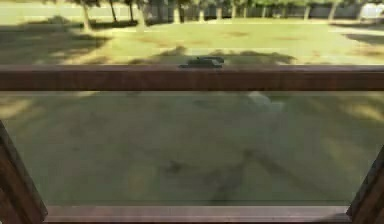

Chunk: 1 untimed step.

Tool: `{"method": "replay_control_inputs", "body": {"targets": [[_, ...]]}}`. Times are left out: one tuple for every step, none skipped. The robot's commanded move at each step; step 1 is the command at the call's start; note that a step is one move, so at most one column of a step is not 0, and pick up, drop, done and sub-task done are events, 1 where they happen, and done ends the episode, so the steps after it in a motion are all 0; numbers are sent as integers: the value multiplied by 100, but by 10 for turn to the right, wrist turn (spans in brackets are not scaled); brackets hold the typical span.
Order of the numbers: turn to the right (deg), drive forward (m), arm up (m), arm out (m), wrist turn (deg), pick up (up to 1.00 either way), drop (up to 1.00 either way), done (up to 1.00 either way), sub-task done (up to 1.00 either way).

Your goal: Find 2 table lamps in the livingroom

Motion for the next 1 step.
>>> {"method": "replay_control_inputs", "body": {"targets": [[450, 0, 0, 0, 0, 0, 0, 0, 0]]}}
